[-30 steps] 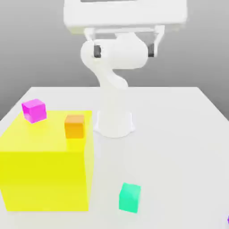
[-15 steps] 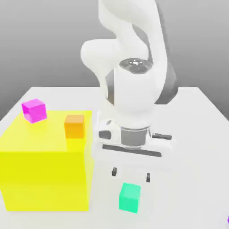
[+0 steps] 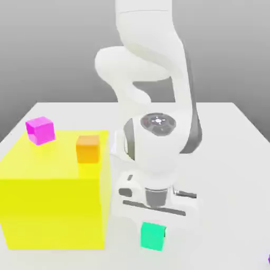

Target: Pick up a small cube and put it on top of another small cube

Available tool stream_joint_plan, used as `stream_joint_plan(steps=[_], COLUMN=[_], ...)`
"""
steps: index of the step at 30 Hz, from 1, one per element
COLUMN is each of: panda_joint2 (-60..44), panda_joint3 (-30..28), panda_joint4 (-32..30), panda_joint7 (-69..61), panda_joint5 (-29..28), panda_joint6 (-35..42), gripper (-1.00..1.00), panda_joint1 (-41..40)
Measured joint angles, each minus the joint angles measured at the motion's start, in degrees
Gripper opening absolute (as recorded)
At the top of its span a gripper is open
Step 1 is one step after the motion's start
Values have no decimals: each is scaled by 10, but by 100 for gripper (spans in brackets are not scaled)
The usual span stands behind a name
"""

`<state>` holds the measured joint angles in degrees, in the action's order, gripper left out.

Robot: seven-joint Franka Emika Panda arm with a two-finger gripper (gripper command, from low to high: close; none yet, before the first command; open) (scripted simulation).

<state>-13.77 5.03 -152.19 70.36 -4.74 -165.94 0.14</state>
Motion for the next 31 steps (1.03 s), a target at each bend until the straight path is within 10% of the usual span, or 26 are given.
stream_joint_plan(steps=[23, 28, 29, 31], panda_joint2=[433, 416, 411, 411], panda_joint3=[-57, -65, -64, -64], panda_joint4=[68, 5, -3, -3], panda_joint7=[33, 53, 53, 53], panda_joint5=[34, 42, 43, 43], panda_joint6=[499, 420, 408, 408], gripper=[-100, -100, 100, 100], panda_joint1=[-128, -145, -145, -145])
